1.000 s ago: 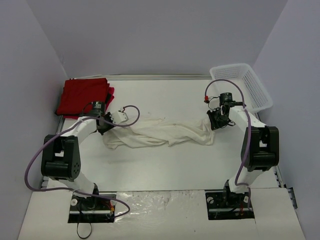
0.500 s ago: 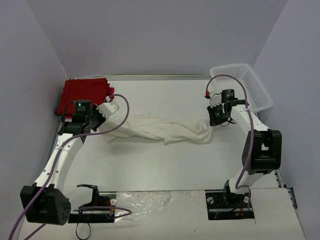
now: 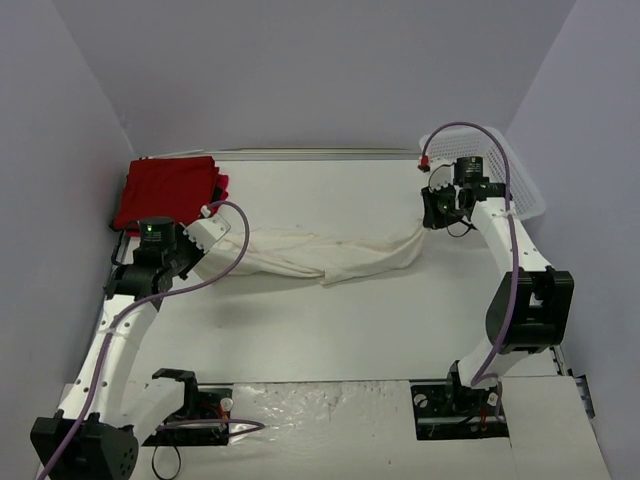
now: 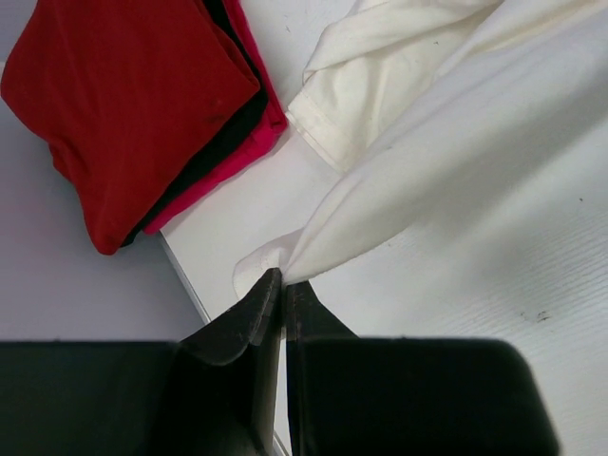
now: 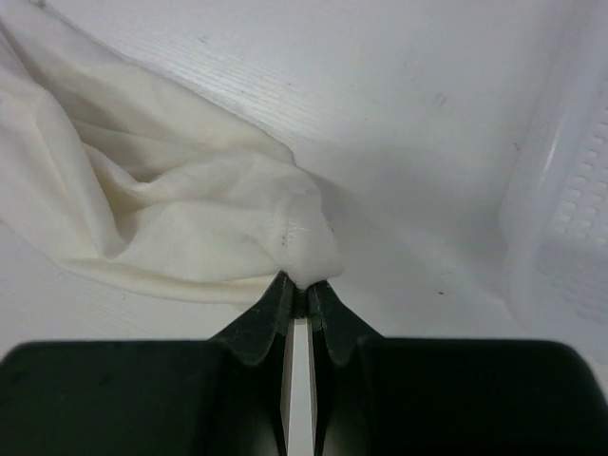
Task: Fold and stack the t-shirts
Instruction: Flatten out the tshirt
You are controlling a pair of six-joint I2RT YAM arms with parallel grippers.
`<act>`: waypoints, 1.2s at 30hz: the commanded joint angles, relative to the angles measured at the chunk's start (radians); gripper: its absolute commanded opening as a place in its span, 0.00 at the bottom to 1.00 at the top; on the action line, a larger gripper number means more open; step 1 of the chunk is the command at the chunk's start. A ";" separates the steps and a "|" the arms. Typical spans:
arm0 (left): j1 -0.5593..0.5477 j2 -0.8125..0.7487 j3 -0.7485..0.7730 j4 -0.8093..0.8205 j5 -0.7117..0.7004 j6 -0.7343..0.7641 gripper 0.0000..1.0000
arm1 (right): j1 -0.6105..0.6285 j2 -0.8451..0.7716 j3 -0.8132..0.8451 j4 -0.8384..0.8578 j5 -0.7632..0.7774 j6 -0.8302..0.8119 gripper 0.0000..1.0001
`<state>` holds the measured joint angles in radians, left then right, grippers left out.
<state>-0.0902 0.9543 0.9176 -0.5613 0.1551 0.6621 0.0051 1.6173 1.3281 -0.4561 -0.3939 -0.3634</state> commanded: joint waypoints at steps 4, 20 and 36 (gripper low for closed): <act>0.006 -0.015 -0.014 -0.006 -0.005 -0.042 0.02 | -0.039 0.127 0.158 -0.021 0.069 0.029 0.00; 0.003 0.018 -0.063 0.031 -0.018 -0.062 0.02 | -0.054 0.241 0.327 -0.010 0.044 0.000 0.48; -0.002 0.052 -0.071 0.051 -0.034 -0.144 0.02 | 0.120 -0.247 -0.220 -0.164 0.110 -0.318 0.37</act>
<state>-0.0902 1.0016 0.8501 -0.5320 0.1326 0.5564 0.0834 1.3979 1.1851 -0.5346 -0.3180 -0.6277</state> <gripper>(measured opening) 0.034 0.362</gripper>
